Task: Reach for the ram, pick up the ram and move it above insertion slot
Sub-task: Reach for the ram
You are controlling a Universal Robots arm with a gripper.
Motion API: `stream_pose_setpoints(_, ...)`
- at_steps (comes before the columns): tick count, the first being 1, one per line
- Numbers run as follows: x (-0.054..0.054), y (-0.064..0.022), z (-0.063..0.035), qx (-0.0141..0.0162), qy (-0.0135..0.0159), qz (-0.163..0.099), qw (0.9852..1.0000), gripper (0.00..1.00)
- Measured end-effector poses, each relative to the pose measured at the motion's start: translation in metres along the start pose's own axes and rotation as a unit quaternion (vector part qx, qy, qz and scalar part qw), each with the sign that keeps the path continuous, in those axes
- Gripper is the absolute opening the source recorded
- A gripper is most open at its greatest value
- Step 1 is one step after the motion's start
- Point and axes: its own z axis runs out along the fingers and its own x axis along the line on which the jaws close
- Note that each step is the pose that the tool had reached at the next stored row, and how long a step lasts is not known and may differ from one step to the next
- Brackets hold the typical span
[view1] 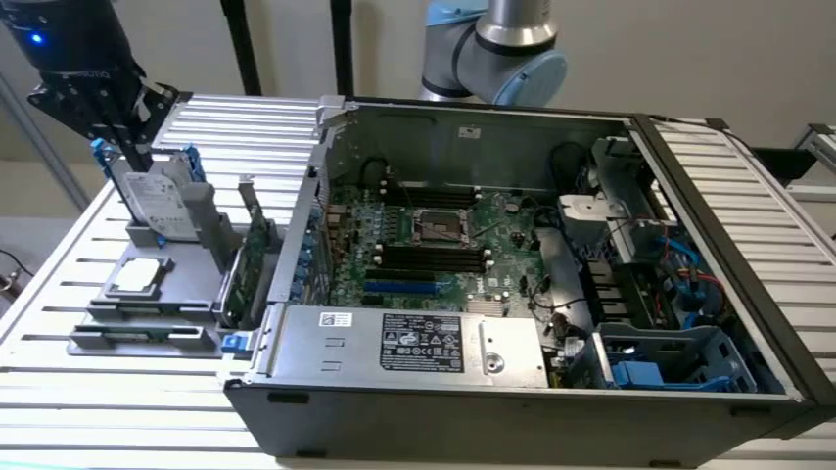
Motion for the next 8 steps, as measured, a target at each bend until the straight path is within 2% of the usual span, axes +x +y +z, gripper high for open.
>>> stream_pose_setpoints(3,0.0,-0.0059,-0.0003,0.0,0.0001,0.0,1.0,0.11)
stream_pose_setpoints(8,0.001,-0.0284,-0.001,0.0,0.0,0.0,1.0,0.11)
